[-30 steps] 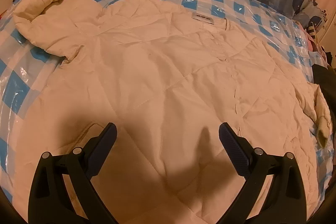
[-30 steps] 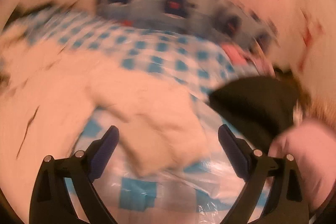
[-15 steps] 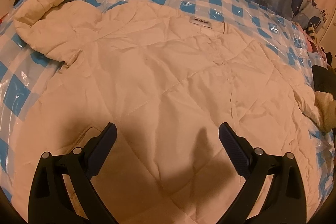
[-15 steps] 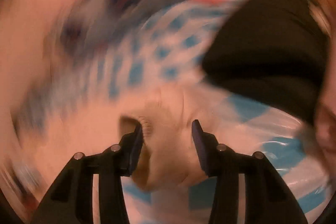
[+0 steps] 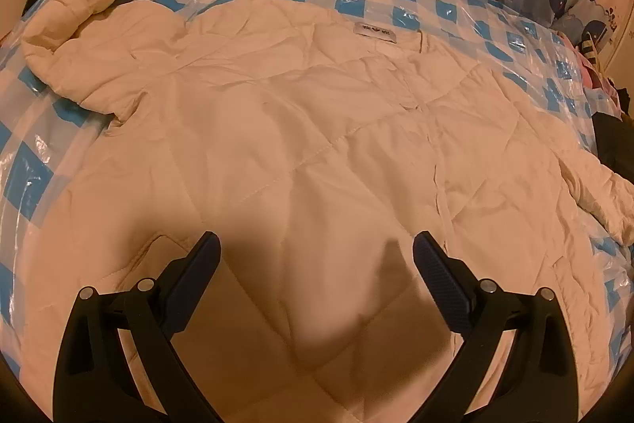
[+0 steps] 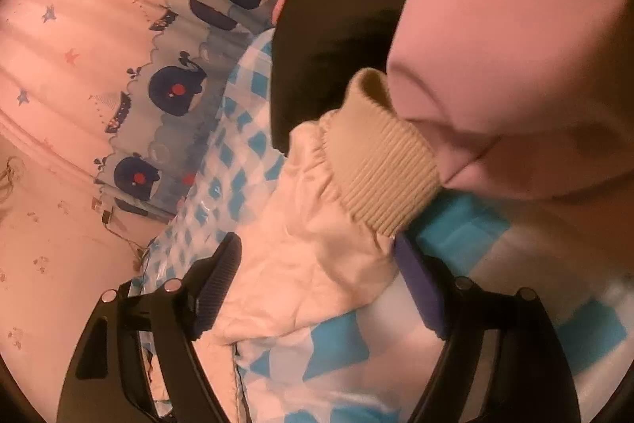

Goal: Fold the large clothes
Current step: 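Lift the cuff with the right tool and carry it across the jacket body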

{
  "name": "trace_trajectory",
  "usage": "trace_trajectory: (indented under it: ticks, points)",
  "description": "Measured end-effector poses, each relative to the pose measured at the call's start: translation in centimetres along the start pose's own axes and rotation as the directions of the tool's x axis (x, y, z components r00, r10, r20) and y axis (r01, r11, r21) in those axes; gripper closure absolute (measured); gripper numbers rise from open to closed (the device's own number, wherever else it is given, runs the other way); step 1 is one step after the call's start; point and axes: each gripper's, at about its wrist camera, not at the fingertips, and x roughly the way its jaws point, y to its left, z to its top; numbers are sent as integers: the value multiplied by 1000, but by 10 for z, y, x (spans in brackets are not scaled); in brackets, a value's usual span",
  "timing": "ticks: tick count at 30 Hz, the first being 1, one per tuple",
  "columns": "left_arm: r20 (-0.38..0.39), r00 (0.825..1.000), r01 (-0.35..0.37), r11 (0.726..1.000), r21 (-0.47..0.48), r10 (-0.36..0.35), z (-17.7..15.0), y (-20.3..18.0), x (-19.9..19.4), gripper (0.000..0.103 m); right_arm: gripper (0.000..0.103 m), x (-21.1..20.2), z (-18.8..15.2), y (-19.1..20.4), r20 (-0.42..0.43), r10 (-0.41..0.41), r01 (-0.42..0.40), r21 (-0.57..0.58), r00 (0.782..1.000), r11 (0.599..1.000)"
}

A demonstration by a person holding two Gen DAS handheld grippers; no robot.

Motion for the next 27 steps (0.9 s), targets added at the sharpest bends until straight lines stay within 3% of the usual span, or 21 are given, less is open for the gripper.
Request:
trace_trajectory:
  ticks: [2,3,4,5,6,8,13,14,15,16,26,27]
  points:
    - [-2,1000,-1,1000,0,1,1,0,1,9,26,6,2,8,0,2,-2,-19,1000,1000]
    - [-2,1000,0,1000,-1,0,0,0,1,9,32,9,4,14,-2,-8,8,-44,1000,999]
    - [-2,1000,-1,1000,-1,1,0,1,1,9,45,4,0,18,0,-14,14,-58,1000,998]
    - [-1,1000,0,1000,-2,0,0,1,1,9,74,8,1,22,-5,-25,25,-68,1000,997]
    - [0,1000,2,1000,-4,-2,0,1,0,9,85,9,1,24,-7,-27,26,-62,1000,998]
    - [8,1000,8,1000,-7,-8,1,0,-3,9,88,3,-4,28,21,-4,5,-63,1000,998]
    - [22,1000,20,1000,-16,-19,4,2,-8,9,87,-13,-12,31,50,26,-23,-55,998,998]
    - [18,1000,23,1000,-18,-23,4,3,-7,9,71,-14,-13,26,46,24,-22,-33,999,999]
    - [16,1000,24,1000,-19,-24,4,3,-7,9,47,-15,-14,15,45,3,-3,7,999,1000]
    - [15,1000,23,1000,-18,-23,4,2,-6,9,42,-14,-14,12,50,-21,20,23,999,1000]
    - [8,1000,16,1000,-3,-16,0,-2,-3,9,42,3,-19,-9,39,-72,69,69,997,995]
    - [9,1000,15,1000,1,-15,0,-3,-3,9,51,4,-17,-10,51,-75,72,70,996,995]
